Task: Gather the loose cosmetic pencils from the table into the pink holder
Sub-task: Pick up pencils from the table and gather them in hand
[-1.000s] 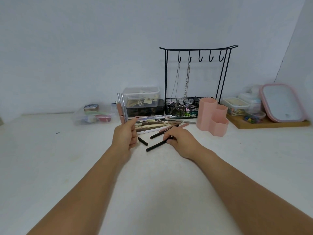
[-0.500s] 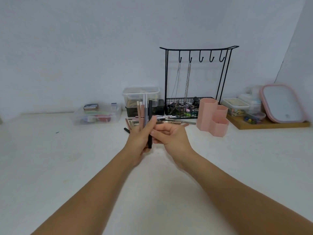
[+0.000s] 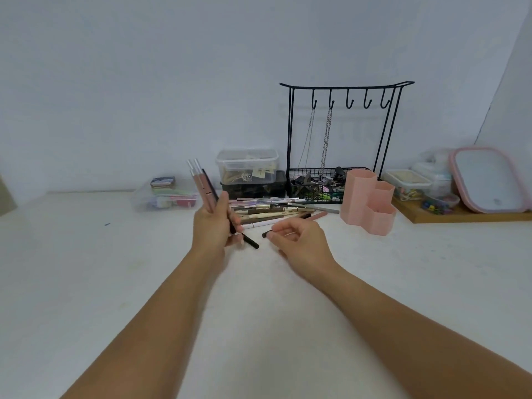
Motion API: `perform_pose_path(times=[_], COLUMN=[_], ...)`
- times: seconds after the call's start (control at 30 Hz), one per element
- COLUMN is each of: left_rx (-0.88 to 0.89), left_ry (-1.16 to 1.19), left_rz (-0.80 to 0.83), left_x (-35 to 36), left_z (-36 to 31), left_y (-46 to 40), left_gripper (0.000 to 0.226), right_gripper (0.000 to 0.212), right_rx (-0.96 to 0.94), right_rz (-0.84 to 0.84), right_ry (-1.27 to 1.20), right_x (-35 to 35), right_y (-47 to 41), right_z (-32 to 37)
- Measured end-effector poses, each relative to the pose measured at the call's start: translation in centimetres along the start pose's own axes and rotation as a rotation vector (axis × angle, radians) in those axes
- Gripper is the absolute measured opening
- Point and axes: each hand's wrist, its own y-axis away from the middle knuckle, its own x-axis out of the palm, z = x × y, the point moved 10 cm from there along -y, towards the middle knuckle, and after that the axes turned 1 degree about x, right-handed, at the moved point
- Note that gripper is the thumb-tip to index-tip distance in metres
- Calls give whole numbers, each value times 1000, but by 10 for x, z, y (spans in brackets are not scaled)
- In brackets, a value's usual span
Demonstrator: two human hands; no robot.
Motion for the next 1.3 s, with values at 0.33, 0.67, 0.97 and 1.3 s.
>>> perform_pose_path(times=[0.33, 0.67, 0.97, 1.3], left_rx=[-110, -122, -106, -53], left_ry=[-197, -225, -195, -76], left_rz=[-87, -44, -25, 180], left_x=[-49, -38, -35, -7], left_z=[24, 29, 28, 14], left_y=[-26, -33, -33, -13], left_gripper=[25, 22, 33, 63], right_gripper=[66, 19, 11, 12], right_rx=[60, 36, 189, 45], right_rz=[-22, -19, -149, 193], right_ry=[541, 429, -248, -313], right_x=[39, 43, 19, 77], right_y=[-9, -21, -16, -6], right_z=[8, 7, -2, 17])
